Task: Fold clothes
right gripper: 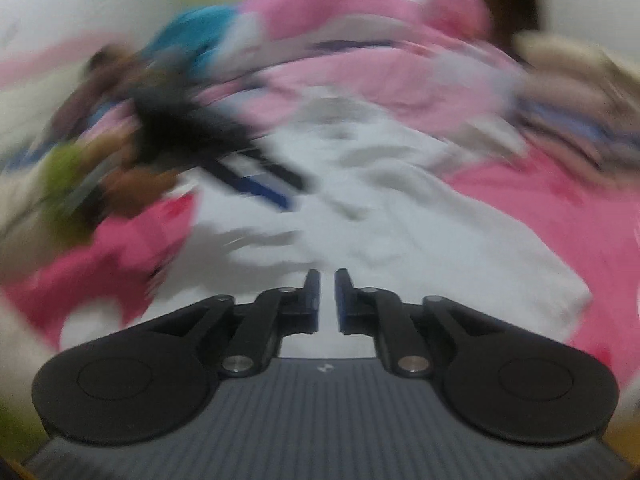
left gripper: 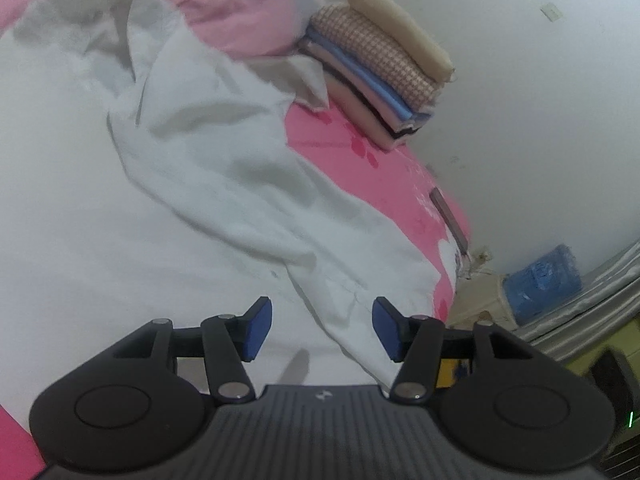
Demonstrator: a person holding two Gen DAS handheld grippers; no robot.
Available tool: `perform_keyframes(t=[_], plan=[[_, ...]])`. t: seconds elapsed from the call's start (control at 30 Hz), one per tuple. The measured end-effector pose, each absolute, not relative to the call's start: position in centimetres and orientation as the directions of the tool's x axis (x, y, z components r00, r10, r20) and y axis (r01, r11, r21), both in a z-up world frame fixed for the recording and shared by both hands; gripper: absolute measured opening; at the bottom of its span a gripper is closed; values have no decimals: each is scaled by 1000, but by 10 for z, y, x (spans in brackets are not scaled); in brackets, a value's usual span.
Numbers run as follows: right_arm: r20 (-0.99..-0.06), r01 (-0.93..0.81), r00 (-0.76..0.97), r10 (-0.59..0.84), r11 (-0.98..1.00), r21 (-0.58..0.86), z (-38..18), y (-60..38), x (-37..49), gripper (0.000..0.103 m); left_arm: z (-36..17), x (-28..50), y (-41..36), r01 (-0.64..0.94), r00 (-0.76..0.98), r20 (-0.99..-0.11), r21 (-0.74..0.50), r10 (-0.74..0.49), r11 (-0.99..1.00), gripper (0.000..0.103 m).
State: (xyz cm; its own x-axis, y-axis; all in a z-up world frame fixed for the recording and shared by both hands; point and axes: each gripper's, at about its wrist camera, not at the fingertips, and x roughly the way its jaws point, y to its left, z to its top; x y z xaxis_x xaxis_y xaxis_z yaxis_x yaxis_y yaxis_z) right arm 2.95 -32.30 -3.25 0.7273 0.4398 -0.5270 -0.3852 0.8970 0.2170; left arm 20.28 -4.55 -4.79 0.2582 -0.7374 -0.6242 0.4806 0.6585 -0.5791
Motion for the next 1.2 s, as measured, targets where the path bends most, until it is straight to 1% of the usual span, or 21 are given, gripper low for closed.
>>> perform_keyframes(t=[0.03, 0.07, 0.13, 0.23, 0.3, 0.33, 0.4, 0.43, 0.47, 0.6, 0.77, 0.9, 1.07, 1.2], plan=[[-538, -339, 730, 422, 907, 252, -38, -332, 37, 31, -44, 202, -48, 494, 277, -624, -560, -731, 665, 56], [-554, -294, 729, 402, 915, 278, -44, -341, 44, 33, -40, 201, -50, 511, 301, -623, -534, -722, 674, 56], [-600, -234, 710, 368, 927, 293, -58, -349, 58, 33, -32, 197, -59, 548, 349, -623, -470, -700, 692, 56], [-658, -202, 664, 355, 933, 299, -81, -351, 70, 34, -25, 191, -75, 597, 390, -627, -385, -674, 703, 56], [-664, -209, 659, 354, 934, 290, -89, -347, 70, 34, -25, 187, -83, 606, 371, -642, -381, -671, 699, 56], [-660, -218, 665, 350, 936, 277, -90, -345, 68, 32, -25, 184, -86, 607, 361, -649, -382, -670, 697, 56], [-650, -237, 675, 349, 937, 256, -92, -342, 65, 18, -24, 178, -86, 604, 356, -660, -378, -662, 702, 56], [-644, -248, 678, 354, 935, 253, -92, -342, 64, 8, -23, 174, -86, 601, 354, -666, -375, -656, 706, 56], [-636, -257, 684, 357, 934, 249, -91, -342, 62, 7, -22, 171, -85, 594, 353, -675, -373, -648, 712, 56], [-588, -293, 723, 361, 932, 212, -77, -341, 53, 4, -21, 163, -77, 533, 327, -705, -412, -629, 739, 57], [-499, -343, 789, 359, 931, 127, -53, -336, 38, 4, -31, 162, -70, 460, 296, -700, -492, -650, 739, 58], [-459, -432, 804, 378, 902, -14, -44, -318, 20, 4, -42, 166, -69, 419, 248, -683, -564, -687, 711, 59], [-478, -530, 787, 390, 824, -200, -51, -289, -6, 4, -54, 175, -71, 380, 211, -676, -609, -706, 696, 60], [-498, -592, 761, 417, 760, -268, -56, -274, -22, 4, -63, 182, -73, 358, 191, -683, -621, -705, 697, 61]])
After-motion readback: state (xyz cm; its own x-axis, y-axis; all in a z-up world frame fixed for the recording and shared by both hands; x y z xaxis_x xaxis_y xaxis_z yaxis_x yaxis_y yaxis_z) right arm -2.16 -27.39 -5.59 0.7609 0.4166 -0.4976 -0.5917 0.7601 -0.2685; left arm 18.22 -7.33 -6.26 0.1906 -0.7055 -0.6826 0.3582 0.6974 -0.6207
